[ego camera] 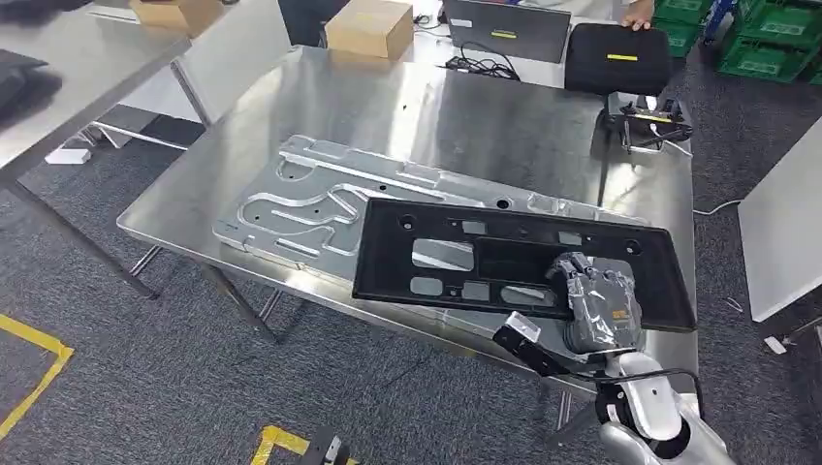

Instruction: Take the parts from the cabinet and place them on the table.

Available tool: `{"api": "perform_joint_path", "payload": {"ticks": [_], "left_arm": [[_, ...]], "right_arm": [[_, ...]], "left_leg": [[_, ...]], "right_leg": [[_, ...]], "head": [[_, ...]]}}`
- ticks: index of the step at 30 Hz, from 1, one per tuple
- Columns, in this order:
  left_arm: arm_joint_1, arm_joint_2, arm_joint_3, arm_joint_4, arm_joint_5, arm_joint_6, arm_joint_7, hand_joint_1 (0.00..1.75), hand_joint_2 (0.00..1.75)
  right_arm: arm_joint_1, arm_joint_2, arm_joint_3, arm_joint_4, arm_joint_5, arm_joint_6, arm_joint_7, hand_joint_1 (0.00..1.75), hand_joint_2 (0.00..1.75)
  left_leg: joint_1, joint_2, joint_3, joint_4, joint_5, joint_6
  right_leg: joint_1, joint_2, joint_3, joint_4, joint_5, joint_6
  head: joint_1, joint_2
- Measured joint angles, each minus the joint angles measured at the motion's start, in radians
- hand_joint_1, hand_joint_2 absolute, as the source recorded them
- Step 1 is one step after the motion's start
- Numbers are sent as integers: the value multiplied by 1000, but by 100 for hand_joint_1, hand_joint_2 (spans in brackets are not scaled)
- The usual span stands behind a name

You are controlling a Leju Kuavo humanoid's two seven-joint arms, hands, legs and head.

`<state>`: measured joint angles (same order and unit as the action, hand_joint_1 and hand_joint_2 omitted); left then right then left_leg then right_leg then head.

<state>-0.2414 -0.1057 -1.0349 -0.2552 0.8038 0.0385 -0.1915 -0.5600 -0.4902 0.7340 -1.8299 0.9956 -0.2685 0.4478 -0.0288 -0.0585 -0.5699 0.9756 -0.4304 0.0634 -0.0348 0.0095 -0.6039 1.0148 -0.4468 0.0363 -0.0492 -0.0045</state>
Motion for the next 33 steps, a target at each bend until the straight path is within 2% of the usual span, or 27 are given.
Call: {"api": "perform_joint_path", "payload": {"ticks": [1,2,3,4,5,6,7,8,10,11,12,15,16,17,18,20,21,22,23,25,26,27,28,30,31,32,33], "left_arm": [[1,3,0,0,-4,-4,0,0,0],[-1,3,0,0,-8,-7,-1,0,0],[-3,3,0,0,-10,-9,-2,0,0],[-4,3,0,0,-12,-9,-2,0,0],[-2,3,0,0,-12,-12,-2,0,0],[0,3,0,0,-13,-14,-2,0,0],[0,3,-1,0,-14,-15,-2,0,0],[0,3,-1,0,-14,-18,-3,0,0],[-3,3,-1,0,-16,-22,-3,0,0],[-4,4,-1,0,-18,-24,-3,0,0],[-5,5,-1,0,-18,-24,-3,0,0],[-4,6,-2,0,-21,-27,-3,0,0],[-5,7,-2,0,-22,-28,-3,0,0],[-5,6,-2,0,-23,-31,-5,0,0],[-10,5,-3,0,-25,-33,-5,0,0],[-13,3,-5,0,-26,-37,-6,0,0],[-13,3,-5,0,-27,-39,-6,0,0],[-12,3,-6,0,-27,-39,-6,0,0],[-12,3,-7,0,-28,-39,-6,0,0],[-11,3,-11,0,-29,-40,-8,0,0],[-12,3,-13,0,-29,-42,-8,0,0],[-15,3,-13,0,-29,-42,-10,0,0],[-16,3,-15,0,-29,-42,-11,0,0],[-15,4,-15,0,-29,-42,-14,0,0],[-15,7,-15,0,-29,-42,-14,0,0],[-14,7,-16,0,-29,-42,-14,0,0],[-16,7,-16,0,-30,-42,-15,0,0]], "right_arm": [[-3,1,0,0,-1,0,0,175,175],[-3,2,-2,0,-2,-1,-1,175,175],[-3,1,-3,0,-2,-2,-1,175,175],[-3,1,-4,0,-3,-4,-1,175,175],[-3,1,-4,0,-3,-5,-1,175,175],[-1,1,-4,0,-5,-5,-1,175,175],[-1,1,-4,0,-5,-5,-1,175,175],[-1,2,-4,0,-5,-5,-1,175,175],[-3,3,-6,0,-5,-6,-3,175,175],[-3,3,-8,0,-4,-10,-3,175,175],[-6,4,-8,0,-4,-11,-3,175,175],[-6,4,-8,2,-4,-13,-6,175,175],[-5,5,-10,1,-3,-14,-7,175,175],[-4,5,-10,4,-3,-14,-8,175,175],[-9,5,-10,4,-2,-15,-9,175,175],[-12,5,-11,5,-3,-16,-10,175,175],[-9,6,-11,6,-3,-16,-10,175,175],[-7,6,-11,9,-3,-16,-10,175,175],[-6,6,-11,11,-4,-16,-10,175,175],[-7,5,-11,15,-4,-16,-10,175,175],[-8,5,-11,18,-3,-17,-12,175,175],[-15,6,-10,21,-3,-18,-14,175,175],[-16,7,-10,23,-2,-19,-15,175,175],[-15,8,-10,27,-2,-20,-17,175,175],[-16,8,-10,28,-2,-21,-18,175,175],[-18,8,-10,29,-2,-21,-18,175,175],[-19,8,-10,30,-2,-21,-18,175,175]], "left_leg": [[0,10,-3,14,-6,-8],[2,27,-23,58,-23,-21],[10,38,-61,130,-49,-32],[19,45,-113,220,-81,-40],[25,49,-162,299,-103,-45],[29,52,-194,340,-102,-47],[30,52,-200,325,-77,-46],[30,52,-183,265,-33,-43],[21,52,-106,73,84,-20],[11,56,-80,2,104,-3],[6,58,-71,-2,95,0],[-4,53,-71,-14,91,12],[0,53,-44,-46,97,13],[5,52,-25,-68,103,10],[7,51,-18,-75,101,15],[5,49,-14,-75,97,22],[5,47,-13,-74,94,23],[5,44,-13,-73,92,24],[7,38,-11,-70,90,21],[15,33,-13,-48,73,6],[17,33,-19,-29,62,-2],[7,32,-37,5,43,-13],[12,31,-43,14,36,-12],[12,31,-41,13,33,-14],[14,31,-43,18,31,-16],[15,37,-51,36,16,-25],[20,41,-73,89,-17,-34]], "right_leg": [[-3,-3,7,-1,-3,-3],[-5,-5,13,-2,-8,-9],[-6,-6,17,-2,-10,-10],[-6,-6,21,-2,-15,-10],[-6,-8,27,-1,-18,-9],[-6,-9,33,-1,-22,-8],[-6,-9,41,-1,-25,-6],[-5,-9,50,-1,-31,-3],[-4,-12,70,-4,-44,0],[-8,-15,75,-8,-47,1],[-6,-15,72,-15,-47,6],[-13,-21,79,-31,-49,19],[-7,-20,90,-40,-53,28],[-11,-19,91,-17,-61,25],[-5,-17,64,38,-92,22],[0,-9,-33,206,-160,20],[0,-9,-73,262,-171,22],[-1,-9,-92,276,-160,24],[-3,-10,-87,242,-124,27],[-9,-10,-27,86,-25,38],[-14,-10,-3,29,2,43],[-17,-8,4,0,-2,45],[-14,-1,-6,20,-8,26],[-9,-3,-5,20,-11,15],[-19,-5,-6,19,-9,10],[-16,-6,-4,18,-8,6],[-17,-8,-3,18,-8,5]], "head": [[0,0],[-3,0],[-3,0],[-3,0],[-3,0],[-3,0],[-3,0],[-3,0],[-3,0],[-3,0],[-3,0],[-3,0],[-2,0],[-2,0],[-1,0],[-2,0],[-1,0],[-2,0],[-1,0],[-1,0],[-1,0],[-1,0],[-2,0],[-2,0],[-2,0],[-2,0],[-2,0]]}}
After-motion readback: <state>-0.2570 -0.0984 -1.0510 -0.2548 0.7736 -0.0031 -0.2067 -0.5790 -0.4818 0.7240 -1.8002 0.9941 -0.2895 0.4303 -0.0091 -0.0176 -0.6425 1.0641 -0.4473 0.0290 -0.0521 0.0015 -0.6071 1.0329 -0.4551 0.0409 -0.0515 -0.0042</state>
